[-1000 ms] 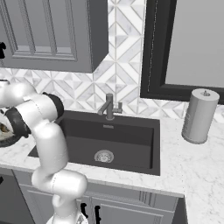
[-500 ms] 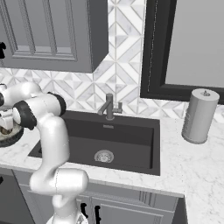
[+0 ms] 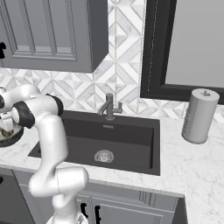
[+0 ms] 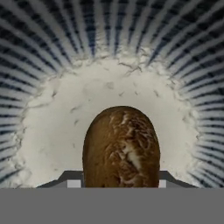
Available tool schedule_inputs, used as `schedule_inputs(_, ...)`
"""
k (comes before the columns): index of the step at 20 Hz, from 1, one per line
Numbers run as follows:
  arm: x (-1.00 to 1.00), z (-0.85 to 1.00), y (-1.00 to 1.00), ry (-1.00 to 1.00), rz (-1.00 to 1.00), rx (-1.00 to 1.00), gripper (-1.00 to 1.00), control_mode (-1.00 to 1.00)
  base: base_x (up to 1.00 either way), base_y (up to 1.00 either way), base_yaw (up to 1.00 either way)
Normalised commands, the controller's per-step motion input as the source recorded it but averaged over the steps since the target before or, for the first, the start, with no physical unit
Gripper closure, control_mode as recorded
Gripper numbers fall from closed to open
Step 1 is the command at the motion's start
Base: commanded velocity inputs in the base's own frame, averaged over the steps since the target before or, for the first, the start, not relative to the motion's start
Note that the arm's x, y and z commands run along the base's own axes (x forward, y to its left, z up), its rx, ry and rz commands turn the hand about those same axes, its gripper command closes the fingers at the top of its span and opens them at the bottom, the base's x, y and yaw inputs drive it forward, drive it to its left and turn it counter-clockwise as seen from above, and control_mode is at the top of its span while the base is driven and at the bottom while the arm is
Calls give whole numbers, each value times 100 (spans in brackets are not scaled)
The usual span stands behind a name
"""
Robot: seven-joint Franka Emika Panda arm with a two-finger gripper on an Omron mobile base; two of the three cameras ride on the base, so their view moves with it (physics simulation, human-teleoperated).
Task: Pick the mushroom from the sink and place it in the bowl. Then pick the bowl and place it in the microwave. Then close the microwave door and press the start button.
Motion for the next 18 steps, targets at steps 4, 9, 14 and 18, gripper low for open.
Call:
schedule_inputs(4,16,-32,7,0,0,-2,-100,-100,0,0,0)
schedule_inputs(9,13,-2,0,0,0,0,-100,-100,0,0,0)
schedule_inputs(14,0,5,0,-2,0,0,-100,-100,0,0,0)
schedule_inputs(18,-6,24,-1,-6,0,1,-100,-100,0,0,0)
